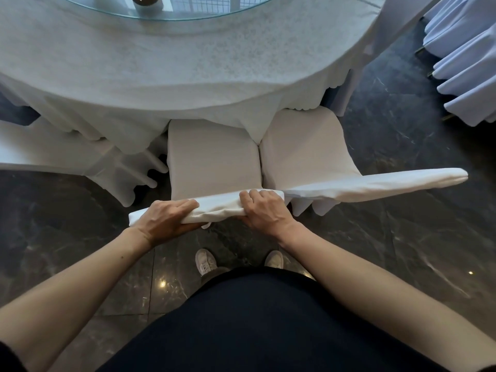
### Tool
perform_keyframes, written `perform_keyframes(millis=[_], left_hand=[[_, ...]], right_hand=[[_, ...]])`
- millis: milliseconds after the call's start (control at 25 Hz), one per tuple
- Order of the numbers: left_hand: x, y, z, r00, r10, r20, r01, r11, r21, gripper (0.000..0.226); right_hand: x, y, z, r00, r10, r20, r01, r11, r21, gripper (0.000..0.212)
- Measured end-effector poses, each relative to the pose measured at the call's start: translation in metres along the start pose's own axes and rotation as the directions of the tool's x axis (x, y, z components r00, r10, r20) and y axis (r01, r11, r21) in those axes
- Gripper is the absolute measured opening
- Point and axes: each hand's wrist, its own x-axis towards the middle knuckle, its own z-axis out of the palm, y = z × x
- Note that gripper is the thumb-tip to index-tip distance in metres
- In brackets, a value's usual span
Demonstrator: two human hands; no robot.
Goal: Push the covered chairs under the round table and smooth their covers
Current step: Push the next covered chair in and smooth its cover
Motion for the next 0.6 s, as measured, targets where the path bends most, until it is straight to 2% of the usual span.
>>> perform_keyframes(millis=[160, 280, 400, 600], left_hand=[[-0.003, 0.002, -0.001, 0.999, -0.054, 0.010, 0.054, 0.998, -0.013, 0.054], [-0.005, 0.004, -0.002, 0.996, -0.079, 0.029, 0.079, 0.997, -0.009, 0.052], [-0.005, 0.006, -0.002, 0.995, -0.090, 0.042, 0.090, 0.996, -0.002, 0.060], [-0.011, 0.009, -0.002, 0.992, -0.111, 0.066, 0.112, 0.994, -0.012, 0.068]], right_hand=[[0.000, -0.002, 0.000, 1.000, 0.005, 0.015, -0.004, 1.000, -0.028, 0.041], [-0.001, -0.002, -0.003, 0.999, -0.037, -0.012, 0.037, 0.999, -0.036, 0.042], [-0.002, -0.002, -0.006, 0.996, -0.073, -0.053, 0.068, 0.995, -0.075, 0.044], [-0.006, -0.006, -0.003, 0.992, -0.057, -0.113, 0.045, 0.994, -0.104, 0.041]])
